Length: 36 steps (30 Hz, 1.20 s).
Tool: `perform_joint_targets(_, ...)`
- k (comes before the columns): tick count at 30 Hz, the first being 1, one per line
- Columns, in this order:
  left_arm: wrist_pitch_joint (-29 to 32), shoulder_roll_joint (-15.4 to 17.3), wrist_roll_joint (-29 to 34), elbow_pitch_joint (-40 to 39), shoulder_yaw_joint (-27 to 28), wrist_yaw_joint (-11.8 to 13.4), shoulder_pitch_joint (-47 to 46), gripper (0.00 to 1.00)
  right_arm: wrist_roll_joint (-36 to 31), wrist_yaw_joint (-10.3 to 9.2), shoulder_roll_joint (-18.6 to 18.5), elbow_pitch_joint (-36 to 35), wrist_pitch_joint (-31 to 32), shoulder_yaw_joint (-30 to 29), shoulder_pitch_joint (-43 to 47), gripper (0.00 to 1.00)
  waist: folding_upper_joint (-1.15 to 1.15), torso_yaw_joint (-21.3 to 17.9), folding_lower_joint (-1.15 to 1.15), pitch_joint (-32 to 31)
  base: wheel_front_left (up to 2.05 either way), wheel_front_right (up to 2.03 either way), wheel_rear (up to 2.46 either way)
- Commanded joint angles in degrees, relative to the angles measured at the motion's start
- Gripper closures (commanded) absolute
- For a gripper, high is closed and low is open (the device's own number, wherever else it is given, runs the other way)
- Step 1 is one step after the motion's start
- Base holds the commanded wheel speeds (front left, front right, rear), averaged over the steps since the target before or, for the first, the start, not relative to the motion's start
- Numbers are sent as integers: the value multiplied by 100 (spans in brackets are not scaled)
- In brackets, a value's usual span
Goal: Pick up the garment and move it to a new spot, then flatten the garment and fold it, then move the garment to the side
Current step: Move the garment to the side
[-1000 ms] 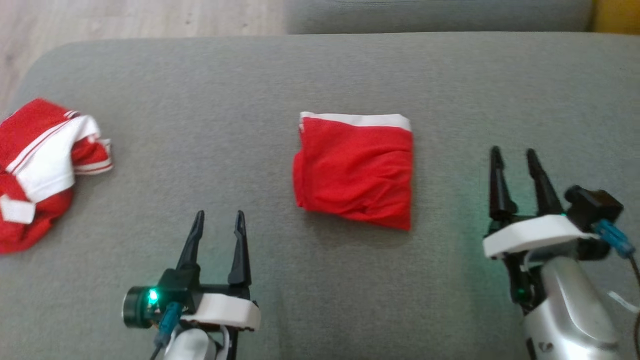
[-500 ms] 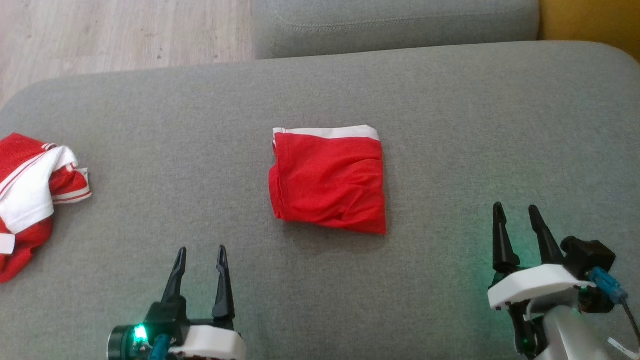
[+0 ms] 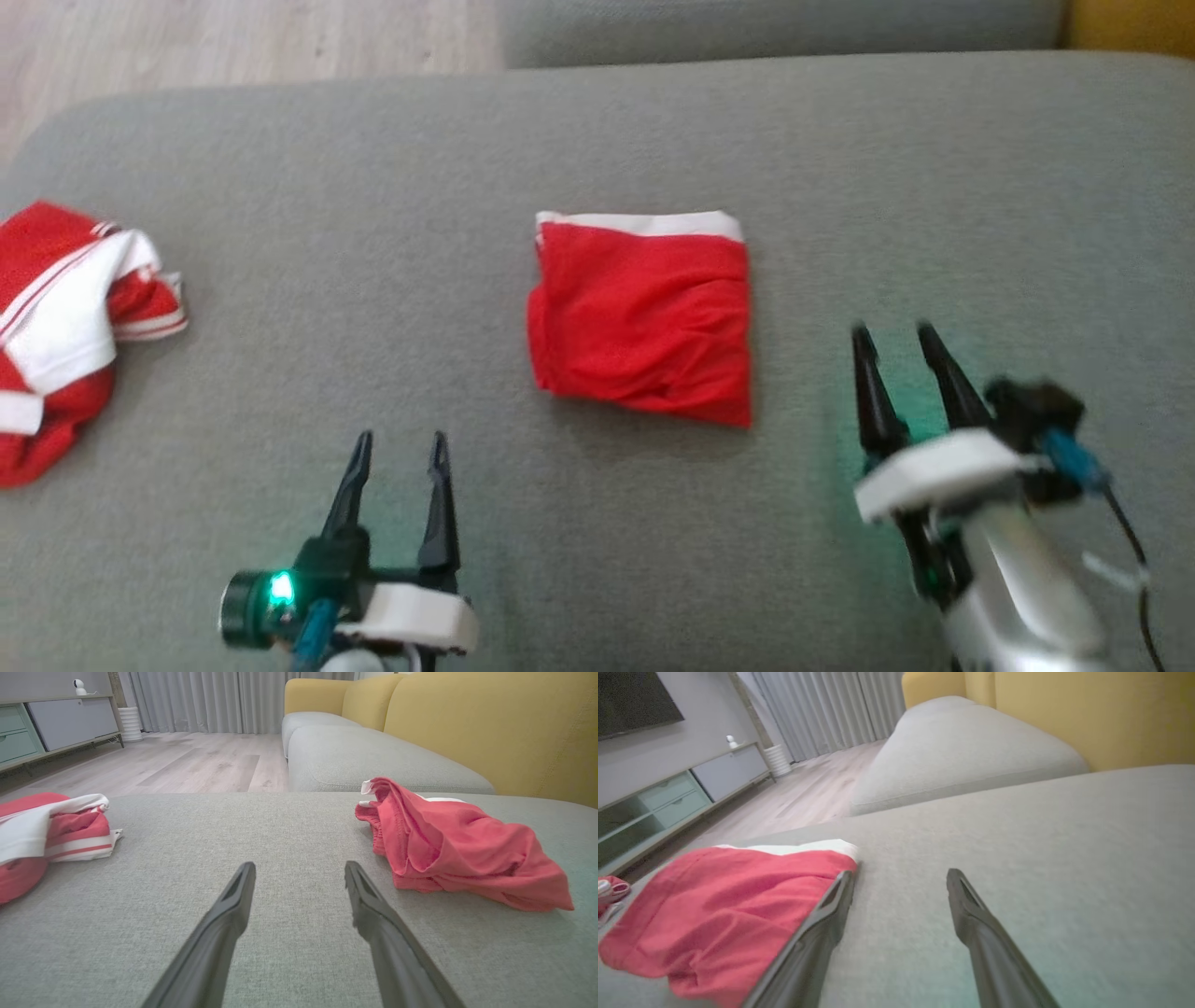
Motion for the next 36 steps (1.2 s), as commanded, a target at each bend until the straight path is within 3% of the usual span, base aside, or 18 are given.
perform_joint_targets(1, -29, 29, 2, -165, 89, -3, -285, 0, 76, 20, -2, -77, -63, 244, -444, 0, 0, 202, -1, 169, 0, 0, 0)
perform_joint_targets(5, -29, 29, -107, -124, -153, -21, -403, 0, 199, 20, -2, 801, 54, 694, -1105, 0, 0, 598, -1, 374, 0, 0, 0)
perform_joint_targets(9, -29, 29, -161, -85, -271, -8, -437, 0, 270, 20, -2, 1576, 206, 753, -1468, 0, 0, 871, -1, 484, 0, 0, 0)
perform_joint_targets(20, -29, 29, -185, -80, -295, -5, -559, 0, 316, 20, -2, 2627, 87, 1060, -1871, 0, 0, 989, -1, 622, 0, 0, 0)
perform_joint_targets(22, -29, 29, -187, -68, -326, -5, -600, 0, 297, 20, -2, 2748, 78, 1164, -1922, 16, 0, 986, -1, 621, 0, 0, 0)
perform_joint_targets(23, -29, 29, -191, -66, -341, -4, -620, 0, 313, 20, -2, 2799, 76, 1215, -1931, 55, 0, 984, -1, 620, 0, 0, 0)
perform_joint_targets(24, -29, 29, -191, -66, -341, -4, -620, 0, 313, 20, -2, 2799, 76, 1215, -1931, 55, 0, 984, -1, 620, 0, 0, 0)
perform_joint_targets(25, -29, 29, -193, -67, -353, -2, -634, 0, 341, 20, -2, 2838, 72, 1257, -1937, 95, 0, 980, -1, 618, 0, 0, 0)
perform_joint_targets(26, -29, 29, -193, -69, -360, 3, -640, 0, 356, 20, -2, 2866, 64, 1303, -1942, 100, 0, 968, -1, 608, 0, 0, 0)
perform_joint_targets(31, -29, 29, -173, -74, -331, -17, -573, 0, 368, 20, -2, 2856, -35, 1215, -1977, 100, 0, 756, -1, 502, 0, 0, 0)
perform_joint_targets(36, -29, 29, -113, -115, -339, -108, -568, 0, 236, 20, -3, 2539, -60, 742, -1798, 100, 0, 153, -1, 295, 0, 0, 0)
